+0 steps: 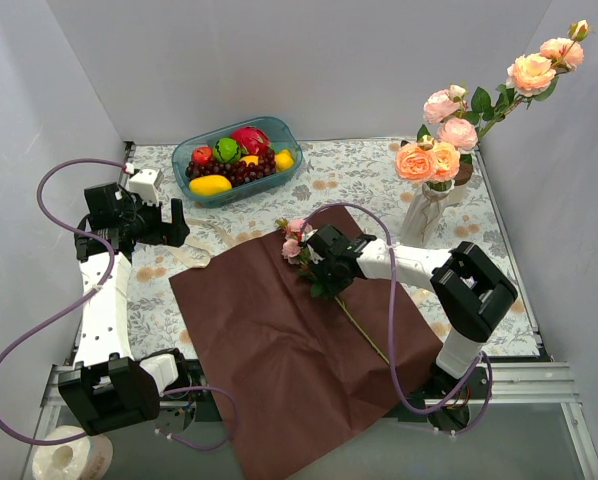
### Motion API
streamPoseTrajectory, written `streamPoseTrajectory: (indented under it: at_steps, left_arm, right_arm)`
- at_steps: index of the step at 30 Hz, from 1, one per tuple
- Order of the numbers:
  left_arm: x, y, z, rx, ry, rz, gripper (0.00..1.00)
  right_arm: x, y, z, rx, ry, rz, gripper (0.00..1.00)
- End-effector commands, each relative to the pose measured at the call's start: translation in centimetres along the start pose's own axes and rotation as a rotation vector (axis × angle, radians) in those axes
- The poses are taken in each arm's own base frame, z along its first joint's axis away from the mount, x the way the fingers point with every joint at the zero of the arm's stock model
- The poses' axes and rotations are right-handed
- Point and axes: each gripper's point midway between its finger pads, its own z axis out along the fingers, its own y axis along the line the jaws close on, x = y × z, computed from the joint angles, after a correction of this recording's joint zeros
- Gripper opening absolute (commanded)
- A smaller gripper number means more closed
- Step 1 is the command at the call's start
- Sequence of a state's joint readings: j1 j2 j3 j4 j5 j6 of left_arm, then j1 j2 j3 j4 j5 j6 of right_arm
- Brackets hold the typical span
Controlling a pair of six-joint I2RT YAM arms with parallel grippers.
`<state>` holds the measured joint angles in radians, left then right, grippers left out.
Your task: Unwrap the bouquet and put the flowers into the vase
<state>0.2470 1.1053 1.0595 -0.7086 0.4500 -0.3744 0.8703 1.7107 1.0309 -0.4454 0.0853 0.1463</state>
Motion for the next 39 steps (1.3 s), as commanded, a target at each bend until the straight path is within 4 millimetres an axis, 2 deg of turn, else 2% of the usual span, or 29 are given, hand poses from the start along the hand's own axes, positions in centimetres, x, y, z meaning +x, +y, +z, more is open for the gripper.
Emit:
streamPoseTrajectory:
  at_steps: [1,4,5,7,8,10,11,12,14,15,16,18,19,20,22,23,24,25,26,28,30,31,32,33,34,35,36,37,39]
  left_arm:
    - [-1.7,-0.3,-1.4,0.002,-0.051,0.036,0.98]
    - [-1.9,-0.4,-1.4,0.008,-0.052,0.033,0.98]
    - [-1.8,-0.4,-1.4,0.008,-0.051,0.032,0.98]
    - [-1.9,-0.5,-1.4,0.010,-0.054,0.029,0.98]
    - [-1.9,-0.5,-1.4,0.014,-0.053,0.028,0.98]
    - [-2.0,-0.5,-1.5,0.012,-0.054,0.027,0.98]
    - [-1.9,-0.6,-1.5,0.016,-0.050,0.026,0.98]
    - [-2.1,-0.6,-1.5,0.017,-0.055,0.028,0.98]
    - [-2.3,-0.6,-1.6,0.019,-0.057,0.031,0.98]
    - [-2.4,-0.7,-1.7,0.021,-0.060,0.031,0.98]
    - [-2.6,-0.7,-1.8,0.020,-0.064,0.031,0.98]
    - [-2.6,-0.8,-1.9,0.024,-0.063,0.029,0.98]
    - [-2.7,-0.8,-1.9,0.026,-0.066,0.031,0.98]
    - [-2.8,-0.8,-2.0,0.024,-0.068,0.033,0.98]
    - [-2.8,-0.9,-2.0,0.026,-0.068,0.033,0.98]
    - [-2.9,-0.9,-2.0,0.027,-0.069,0.034,0.98]
    - [-2.9,-0.9,-2.1,0.027,-0.070,0.035,0.98]
    - [-2.9,-1.0,-2.1,0.032,-0.073,0.036,0.98]
    - [-3.0,-1.0,-2.1,0.035,-0.075,0.037,0.98]
    - [-3.0,-1.1,-1.9,0.040,-0.075,0.036,0.98]
    - [-3.2,-1.0,-1.9,0.042,-0.079,0.035,0.98]
    - [-3.1,-1.0,-1.7,0.048,-0.075,0.031,0.98]
    - [-3.2,-1.1,-1.6,0.057,-0.075,0.027,0.98]
    - [-3.4,-1.2,-1.6,0.063,-0.079,0.025,0.98]
    - [-3.6,-1.3,-1.6,0.071,-0.082,0.023,0.98]
    - [-3.7,-1.5,-1.5,0.088,-0.081,0.018,0.98]
    - [-4.0,-1.6,-1.5,0.096,-0.087,0.019,0.98]
    - [-4.2,-1.7,-1.5,0.103,-0.091,0.015,0.98]
    - [-4.4,-2.2,-1.4,0.132,-0.093,0.011,0.98]
  right_arm:
    - [-0.1,0.2,0.6,-0.030,0.011,-0.005,0.27]
    - [-0.6,0.4,0.4,-0.040,-0.001,-0.002,0.13]
    - [-1.4,0.5,-0.1,-0.045,-0.025,-0.001,0.06]
    - [-2.6,0.6,-0.9,-0.046,-0.058,0.000,0.01]
    - [-4.4,0.8,-2.0,-0.053,-0.111,0.000,0.01]
    - [-6.4,1.0,-3.6,-0.056,-0.167,0.003,0.01]
    - [-7.7,1.2,-4.7,-0.062,-0.211,0.003,0.01]
    - [-9.8,1.4,-6.3,-0.070,-0.274,0.002,0.01]
    - [-12.1,1.7,-8.8,-0.080,-0.350,-0.009,0.01]
    - [-14.9,1.9,-11.4,-0.084,-0.437,-0.015,0.01]
    - [-16.1,1.9,-13.0,-0.081,-0.483,-0.021,0.01]
    - [-19.2,1.8,-17.7,-0.070,-0.620,-0.051,0.01]
    - [-21.4,1.6,-21.4,-0.058,-0.721,-0.060,0.01]
    - [-22.8,1.5,-25.1,-0.047,-0.831,-0.094,0.01]
    - [-24.1,0.9,-29.8,-0.006,-0.987,-0.121,0.01]
    - [-24.7,0.4,-35.9,0.012,-1.180,-0.113,0.01]
    - [-24.5,0.0,-38.5,0.046,-1.281,-0.145,0.01]
    - [-23.0,-0.7,-43.5,0.074,-1.420,-0.128,0.01]
    - [-22.4,-1.4,-44.8,0.107,-1.475,-0.122,0.01]
    - [-20.5,-3.3,-50.1,0.219,-1.585,-0.097,0.01]
    - [-18.8,-4.7,-52.9,0.308,-1.632,-0.086,0.01]
    - [-16.7,-6.0,-55.3,0.358,-1.683,-0.030,0.01]
    - [-15.7,-6.8,-55.7,0.394,-1.693,0.000,0.01]
    - [-14.5,-7.7,-57.2,0.437,-1.747,0.046,0.01]
    - [-11.8,-9.2,-59.3,0.512,-1.798,0.098,0.01]
    - [-10.7,-9.9,-59.8,0.556,-1.818,0.125,0.01]
    - [-9.9,-10.6,-59.5,0.593,-1.819,0.154,0.01]
    - [-8.4,-11.7,-60.6,0.663,-1.829,0.191,0.01]
    - [-7.5,-12.6,-61.4,0.724,-1.822,0.226,0.01]
